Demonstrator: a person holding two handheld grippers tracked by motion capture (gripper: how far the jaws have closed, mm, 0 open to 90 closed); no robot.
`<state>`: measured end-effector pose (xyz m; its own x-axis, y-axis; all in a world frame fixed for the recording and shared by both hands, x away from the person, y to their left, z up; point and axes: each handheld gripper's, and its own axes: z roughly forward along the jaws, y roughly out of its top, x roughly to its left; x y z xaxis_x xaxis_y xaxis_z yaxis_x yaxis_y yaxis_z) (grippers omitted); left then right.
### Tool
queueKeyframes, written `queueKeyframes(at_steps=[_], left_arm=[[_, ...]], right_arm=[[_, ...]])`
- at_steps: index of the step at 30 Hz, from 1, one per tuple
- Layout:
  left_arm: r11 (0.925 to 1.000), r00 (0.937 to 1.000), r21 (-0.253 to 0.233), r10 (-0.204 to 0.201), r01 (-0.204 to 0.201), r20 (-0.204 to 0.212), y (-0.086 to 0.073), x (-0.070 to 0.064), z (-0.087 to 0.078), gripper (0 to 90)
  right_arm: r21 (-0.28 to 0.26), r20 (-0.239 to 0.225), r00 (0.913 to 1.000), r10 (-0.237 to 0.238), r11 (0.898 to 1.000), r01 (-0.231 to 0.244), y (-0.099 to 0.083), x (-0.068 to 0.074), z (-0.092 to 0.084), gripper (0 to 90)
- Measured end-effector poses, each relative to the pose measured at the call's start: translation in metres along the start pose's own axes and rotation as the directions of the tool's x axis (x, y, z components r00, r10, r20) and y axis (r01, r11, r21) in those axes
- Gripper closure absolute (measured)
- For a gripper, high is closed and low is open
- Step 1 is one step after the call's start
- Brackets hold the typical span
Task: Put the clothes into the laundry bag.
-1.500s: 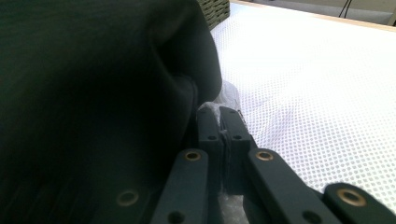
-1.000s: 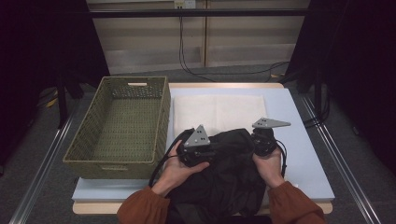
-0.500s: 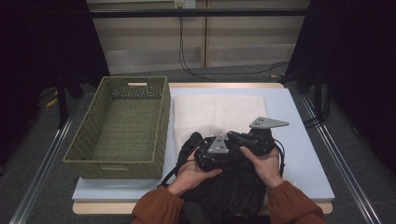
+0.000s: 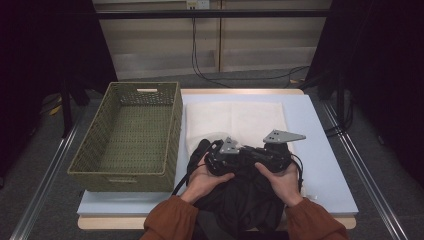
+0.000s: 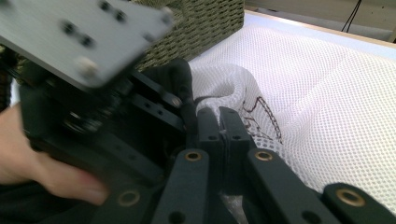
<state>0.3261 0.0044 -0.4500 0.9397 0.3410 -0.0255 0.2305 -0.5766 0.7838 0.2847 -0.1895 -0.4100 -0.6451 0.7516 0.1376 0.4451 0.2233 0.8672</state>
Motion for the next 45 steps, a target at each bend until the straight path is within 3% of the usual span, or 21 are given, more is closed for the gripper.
queueKeyframes(at_steps=[5,9,12,17,19,21,24,25,27,29,31,32,36,39,40,42,45], left_arm=[[0.9992,0.9999,-0.041,0.007,-0.007,-0.011,0.000,-0.006,-0.027,46.4],[0.9964,0.9989,-0.078,-0.036,0.033,-0.030,-0.003,-0.005,-0.049,32.7],[0.9988,0.9986,-0.040,-0.030,0.028,-0.044,-0.010,-0.008,-0.056,23.1],[0.9997,0.9975,0.002,-0.022,0.023,-0.067,-0.027,-0.008,-0.055,21.6],[0.9989,0.9972,-0.009,-0.046,0.046,-0.058,-0.034,-0.005,-0.051,20.4],[0.9990,0.9977,-0.019,-0.042,0.041,-0.052,-0.036,-0.005,-0.045,17.8],[0.9986,0.9977,0.024,-0.045,0.047,-0.051,-0.037,-0.003,-0.034,16.5],[0.9982,0.9979,0.036,-0.047,0.049,-0.045,-0.038,-0.003,-0.030,20.2],[0.9962,0.9984,0.086,-0.008,0.013,-0.056,-0.039,-0.002,-0.028,42.0],[0.9977,0.9991,0.064,-0.022,0.025,-0.035,-0.040,0.002,-0.030,59.4],[0.9984,0.9992,0.052,-0.019,0.021,-0.035,-0.038,-0.001,-0.030,70.1],[0.9976,0.9992,0.068,-0.012,0.015,-0.037,-0.035,-0.002,-0.031,72.3],[0.9986,0.9986,0.000,-0.053,0.053,0.000,-0.028,-0.002,-0.040,75.2],[0.9997,0.9998,-0.021,-0.014,0.015,0.012,-0.018,-0.009,-0.045,75.7],[0.9985,0.9992,-0.049,-0.025,0.027,0.030,-0.014,-0.012,-0.047,75.8],[0.9983,0.9993,-0.058,-0.001,0.003,0.038,-0.004,-0.017,-0.049,76.0],[0.9955,0.9967,-0.093,-0.011,0.018,0.080,0.006,-0.021,-0.043,76.0]], right_arm=[[0.005,-0.001,1.0000,0.008,1.000,-0.008,-0.003,-0.004,0.001,89.5],[0.006,-0.001,0.9998,0.019,1.000,-0.019,-0.004,-0.006,0.001,89.5],[0.007,-0.002,0.9998,0.018,1.000,-0.018,-0.004,-0.007,0.002,89.5],[0.006,-0.003,0.9998,0.020,1.000,-0.020,-0.005,-0.009,0.001,89.5],[0.007,-0.007,0.9998,0.021,1.000,-0.021,-0.005,-0.009,0.001,89.5],[0.010,-0.004,0.9998,0.022,1.000,-0.022,-0.006,-0.009,0.002,89.4],[0.010,-0.005,0.9998,0.019,1.000,-0.019,-0.006,-0.009,0.002,89.4],[0.011,-0.004,0.9998,0.020,1.000,-0.020,-0.006,-0.009,0.003,89.5],[0.014,-0.002,0.9998,0.019,1.000,-0.019,-0.006,-0.008,0.004,89.4],[0.013,0.001,0.9998,0.021,1.000,-0.021,-0.005,-0.007,0.004,89.4],[0.010,0.001,0.9997,0.024,1.000,-0.024,-0.004,-0.008,0.005,89.4],[0.007,0.004,0.9996,0.027,1.000,-0.027,-0.004,-0.008,0.005,89.4],[-0.005,0.008,0.9992,0.040,0.999,-0.040,-0.003,-0.010,0.005,89.4],[-0.013,0.012,0.9987,0.049,0.999,-0.048,-0.003,-0.012,0.005,89.4],[-0.015,0.011,0.9984,0.056,0.998,-0.056,-0.002,-0.012,0.005,89.4],[-0.019,0.013,0.9982,0.059,0.998,-0.059,-0.002,-0.012,0.006,89.4],[-0.019,0.011,0.9984,0.055,0.998,-0.055,-0.001,-0.011,0.007,89.3]])
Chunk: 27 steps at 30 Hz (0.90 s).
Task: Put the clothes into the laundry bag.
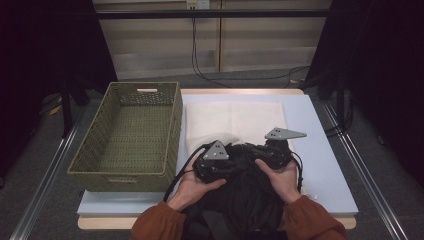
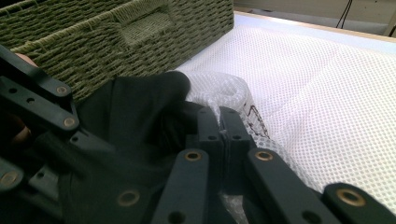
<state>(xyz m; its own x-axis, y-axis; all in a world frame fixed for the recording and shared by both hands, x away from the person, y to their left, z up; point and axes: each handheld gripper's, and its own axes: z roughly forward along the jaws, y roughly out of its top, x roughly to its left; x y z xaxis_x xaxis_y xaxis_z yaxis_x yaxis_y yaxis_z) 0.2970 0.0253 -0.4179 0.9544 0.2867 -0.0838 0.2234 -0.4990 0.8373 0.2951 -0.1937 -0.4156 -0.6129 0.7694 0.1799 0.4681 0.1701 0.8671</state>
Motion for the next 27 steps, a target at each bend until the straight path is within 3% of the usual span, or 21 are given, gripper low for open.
queueKeyframes(at_steps=[3,5,8,9,13,17,19,21,22,26,27], left_arm=[[0.9999,0.9997,-0.008,-0.008,0.008,0.021,0.004,-0.004,0.016,76.1],[0.9991,0.9996,0.032,0.028,-0.028,-0.004,0.005,-0.010,0.031,76.2],[0.9996,0.9999,0.027,-0.004,0.004,-0.013,0.004,-0.002,0.037,76.5],[0.9993,0.9994,0.038,0.001,0.000,-0.036,0.004,0.001,0.036,76.6],[0.9989,0.9907,0.046,0.002,0.004,-0.136,0.005,0.011,0.032,76.9],[0.9990,0.9817,0.043,-0.006,0.014,-0.190,0.014,0.017,0.028,77.0],[0.9996,0.9776,0.017,-0.017,0.021,-0.210,0.018,0.018,0.028,77.1],[0.9999,0.9681,0.009,-0.006,0.008,-0.251,0.020,0.017,0.031,77.1],[0.9996,0.9694,0.027,0.007,0.000,-0.246,0.020,0.019,0.034,77.0],[0.9980,0.9694,0.060,-0.005,0.021,-0.245,0.008,0.027,0.054,76.4],[0.9980,0.9729,0.058,-0.014,0.028,-0.231,0.004,0.029,0.057,75.7]], right_arm=[[0.004,-0.008,1.0000,-0.005,1.000,0.005,0.001,0.000,0.002,89.3],[0.015,-0.026,0.9997,-0.004,1.000,0.004,0.000,0.000,0.003,89.4],[0.023,-0.027,0.9995,-0.016,1.000,0.016,-0.001,0.003,0.002,89.4],[0.021,-0.031,0.9993,-0.020,1.000,0.021,0.000,0.004,0.001,89.4],[-0.001,-0.044,0.9987,-0.028,1.000,0.028,0.007,0.010,-0.007,89.4],[-0.029,-0.055,0.9975,-0.045,0.999,0.044,0.015,0.018,-0.014,89.4],[-0.046,-0.055,0.9975,-0.045,0.998,0.042,0.019,0.021,-0.020,89.5],[-0.060,-0.049,0.9980,-0.041,0.997,0.038,0.021,0.022,-0.024,89.4],[-0.061,-0.045,0.9981,-0.043,0.997,0.040,0.021,0.022,-0.025,89.4],[-0.015,-0.024,0.9990,-0.037,0.999,0.037,0.012,0.018,-0.021,89.4],[-0.001,-0.021,0.9993,-0.030,1.000,0.030,0.008,0.016,-0.018,89.4]])
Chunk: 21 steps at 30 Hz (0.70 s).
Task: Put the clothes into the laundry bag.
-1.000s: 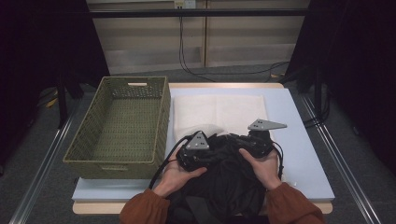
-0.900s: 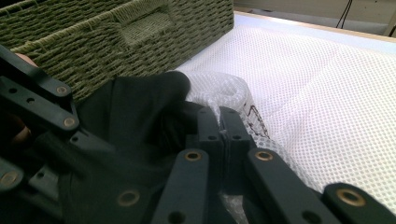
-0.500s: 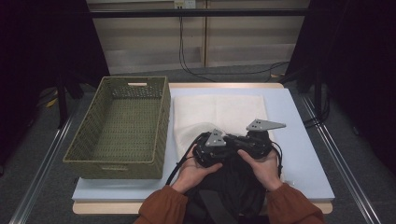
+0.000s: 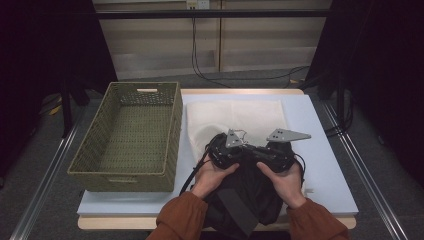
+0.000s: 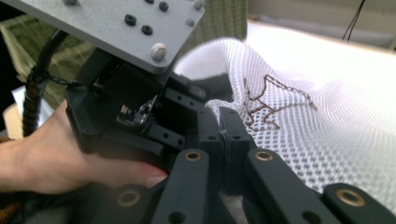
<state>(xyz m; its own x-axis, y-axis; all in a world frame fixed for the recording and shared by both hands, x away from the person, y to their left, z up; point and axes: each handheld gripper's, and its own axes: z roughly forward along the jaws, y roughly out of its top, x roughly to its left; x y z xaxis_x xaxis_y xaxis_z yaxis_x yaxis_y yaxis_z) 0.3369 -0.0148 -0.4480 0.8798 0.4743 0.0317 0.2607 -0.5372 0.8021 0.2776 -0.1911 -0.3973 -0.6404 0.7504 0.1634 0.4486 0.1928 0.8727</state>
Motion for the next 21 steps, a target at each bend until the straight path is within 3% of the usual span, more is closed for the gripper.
queueKeyframes(at_steps=[3,4,8,9,13,15,17,21], left_arm=[[0.9992,0.9977,-0.018,-0.033,0.034,0.059,-0.005,0.008,-0.005,70.6],[0.9984,0.9945,-0.032,-0.045,0.048,0.095,-0.006,0.010,-0.007,66.7],[0.9989,0.9929,-0.033,-0.030,0.034,0.115,-0.006,0.007,-0.024,51.6],[0.9992,0.9940,-0.038,-0.007,0.012,0.109,-0.006,0.005,-0.030,47.1],[0.9967,0.9947,-0.081,0.006,0.002,0.102,-0.010,0.005,-0.052,41.4],[0.9937,0.9955,-0.110,-0.013,0.023,0.094,-0.011,0.010,-0.062,39.7],[0.9934,0.9980,-0.113,-0.011,0.018,0.063,-0.013,0.016,-0.070,36.1],[0.9906,0.9984,-0.126,-0.050,0.053,0.027,-0.018,0.025,-0.073,25.6]], right_arm=[[0.014,0.003,0.9999,0.010,1.000,-0.010,-0.008,-0.008,0.004,89.5],[0.016,0.006,0.9999,0.010,1.000,-0.011,-0.009,-0.009,0.005,89.5],[0.028,0.008,1.0000,0.002,1.000,-0.002,-0.014,-0.011,0.007,89.4],[0.026,0.007,1.0000,0.000,1.000,0.000,-0.014,-0.012,0.006,89.5],[0.016,0.018,0.9998,0.007,1.000,-0.007,-0.014,-0.015,0.002,89.4],[0.019,0.025,0.9997,0.009,1.000,-0.009,-0.015,-0.017,0.000,89.4],[0.020,0.028,0.9995,0.013,1.000,-0.014,-0.016,-0.019,-0.002,89.4],[0.020,0.029,0.9994,0.017,1.000,-0.018,-0.017,-0.021,-0.003,89.4]])
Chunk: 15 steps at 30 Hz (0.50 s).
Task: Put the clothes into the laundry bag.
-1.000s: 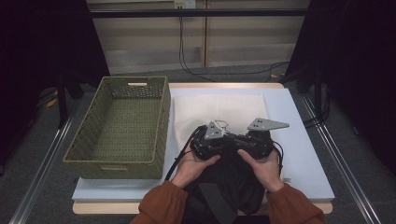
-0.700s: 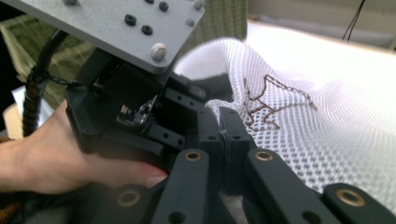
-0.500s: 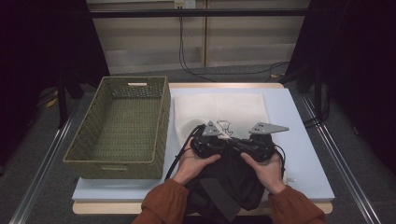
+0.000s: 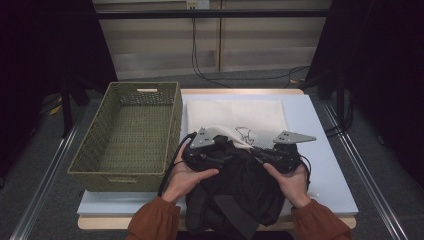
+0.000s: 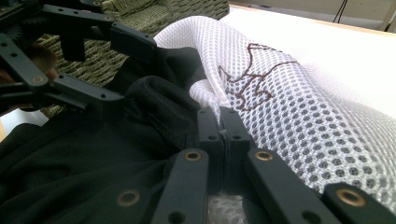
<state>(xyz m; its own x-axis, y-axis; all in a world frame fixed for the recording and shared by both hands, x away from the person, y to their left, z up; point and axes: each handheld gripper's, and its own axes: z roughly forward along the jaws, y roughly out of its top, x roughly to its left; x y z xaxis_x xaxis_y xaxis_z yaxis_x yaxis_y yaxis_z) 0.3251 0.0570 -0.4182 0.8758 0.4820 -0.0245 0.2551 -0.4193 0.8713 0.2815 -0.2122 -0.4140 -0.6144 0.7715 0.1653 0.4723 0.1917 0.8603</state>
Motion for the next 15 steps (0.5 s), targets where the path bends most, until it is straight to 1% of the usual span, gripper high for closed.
queueKeyframes(at_steps=[1,2,3,4,5,7,8,11,12,13,15], left_arm=[[0.9999,0.9999,0.001,-0.010,0.010,-0.013,-0.001,0.001,0.002,22.2],[0.9997,0.9994,-0.010,-0.020,0.020,-0.029,-0.003,0.000,0.003,20.4],[0.9998,0.9991,-0.012,-0.018,0.018,-0.039,-0.004,0.000,0.005,18.2],[0.9998,0.9990,-0.005,-0.021,0.020,-0.040,-0.006,0.001,0.008,16.3],[0.9997,0.9983,0.005,-0.024,0.024,-0.054,-0.008,0.002,0.008,15.9],[0.9990,0.9980,0.000,-0.046,0.046,-0.044,-0.013,0.005,0.010,14.3],[0.9994,0.9981,0.016,-0.030,0.031,-0.054,-0.016,0.006,0.011,13.8],[0.9987,0.9978,0.015,-0.047,0.048,-0.047,-0.022,0.008,0.009,13.3],[0.9984,0.9977,0.002,-0.056,0.056,-0.036,-0.023,0.008,0.010,13.2],[0.9984,0.9974,0.010,-0.056,0.056,-0.046,-0.024,0.007,0.008,13.2],[0.9991,0.9978,0.000,-0.043,0.043,-0.051,-0.023,0.004,0.005,13.3]], right_arm=[[0.002,-0.001,1.0000,0.001,1.000,-0.001,0.000,0.000,0.000,89.4],[0.000,-0.001,1.0000,-0.002,1.000,0.002,0.000,0.000,0.001,89.4],[0.003,0.001,1.0000,-0.002,1.000,0.002,0.000,0.000,0.001,89.3],[0.004,0.002,1.0000,-0.002,1.000,0.002,0.000,0.000,0.001,89.3],[0.002,0.001,1.0000,-0.004,1.000,0.004,0.000,0.000,0.001,89.3],[0.002,0.004,1.0000,-0.001,1.000,0.001,0.000,-0.001,0.000,89.3],[0.002,0.004,1.0000,-0.002,1.000,0.002,0.000,-0.001,0.000,89.3],[0.003,0.008,1.0000,-0.003,1.000,0.003,0.001,-0.002,-0.001,89.4],[0.001,0.011,0.9999,-0.002,1.000,0.002,0.001,-0.002,-0.001,89.4],[0.000,0.012,0.9999,-0.006,1.000,0.006,0.001,-0.002,-0.002,89.4],[0.000,0.019,0.9998,-0.004,1.000,0.004,0.002,-0.003,-0.002,89.4]])
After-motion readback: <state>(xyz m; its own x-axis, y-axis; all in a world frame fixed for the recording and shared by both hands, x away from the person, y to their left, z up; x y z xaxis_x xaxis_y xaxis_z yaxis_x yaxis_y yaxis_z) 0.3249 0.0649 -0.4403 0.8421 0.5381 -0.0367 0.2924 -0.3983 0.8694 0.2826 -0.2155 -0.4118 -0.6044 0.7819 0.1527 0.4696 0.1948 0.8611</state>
